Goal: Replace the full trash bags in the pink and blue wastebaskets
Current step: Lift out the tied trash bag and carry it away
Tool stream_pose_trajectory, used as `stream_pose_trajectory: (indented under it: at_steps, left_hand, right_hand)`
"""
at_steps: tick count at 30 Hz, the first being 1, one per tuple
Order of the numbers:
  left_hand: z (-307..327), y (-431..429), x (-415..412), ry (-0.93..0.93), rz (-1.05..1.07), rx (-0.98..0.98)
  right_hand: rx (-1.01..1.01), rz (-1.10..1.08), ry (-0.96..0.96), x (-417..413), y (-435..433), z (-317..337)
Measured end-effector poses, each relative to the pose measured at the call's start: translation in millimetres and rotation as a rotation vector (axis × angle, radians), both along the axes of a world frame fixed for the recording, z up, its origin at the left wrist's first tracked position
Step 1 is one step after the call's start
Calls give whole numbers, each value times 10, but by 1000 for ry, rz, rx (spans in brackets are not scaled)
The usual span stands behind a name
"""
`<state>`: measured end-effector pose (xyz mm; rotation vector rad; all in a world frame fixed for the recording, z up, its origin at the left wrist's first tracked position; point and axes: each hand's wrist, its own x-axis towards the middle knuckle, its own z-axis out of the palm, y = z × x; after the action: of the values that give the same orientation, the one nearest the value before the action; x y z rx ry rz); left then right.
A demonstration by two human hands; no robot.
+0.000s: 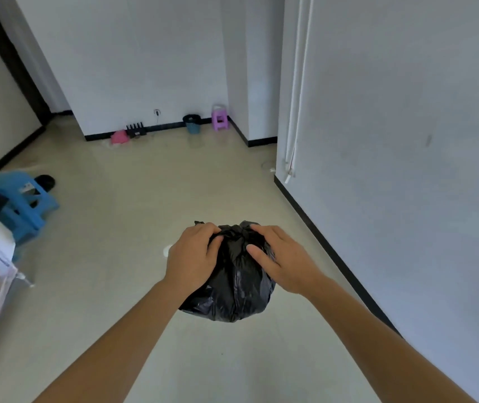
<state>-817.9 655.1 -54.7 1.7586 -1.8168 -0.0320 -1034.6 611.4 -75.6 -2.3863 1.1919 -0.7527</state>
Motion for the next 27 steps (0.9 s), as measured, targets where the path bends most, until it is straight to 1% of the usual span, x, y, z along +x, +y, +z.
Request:
stream_pose_trajectory:
  at_steps: [2,6,11,15,19,23,27]
  left_hand:
    - [156,-428,247,-7,58,-29]
    - [338,-1092,833,47,173,-72]
    - [246,-1951,1697,126,295,-99]
    - [146,-2799,2497,222,307,-125]
    - [268,-3773,3331,278,311,-144]
    - [442,-4710,3901,337,275,-143]
    - [428,-5566,4431,328,238,-126]
  right_hand:
    - [-3,68,36,256,-570,142]
    - [-32,183,11,945,-1500,346]
    - [-86,266,26,1978,-2601,333]
    - [-82,301,32,2859,-3523,244]
    - [-55,306,23,3665,-4443,357]
    - [-49,255,-6,4190,-5340,511]
    - [-19,241,1,4689,-6201,498]
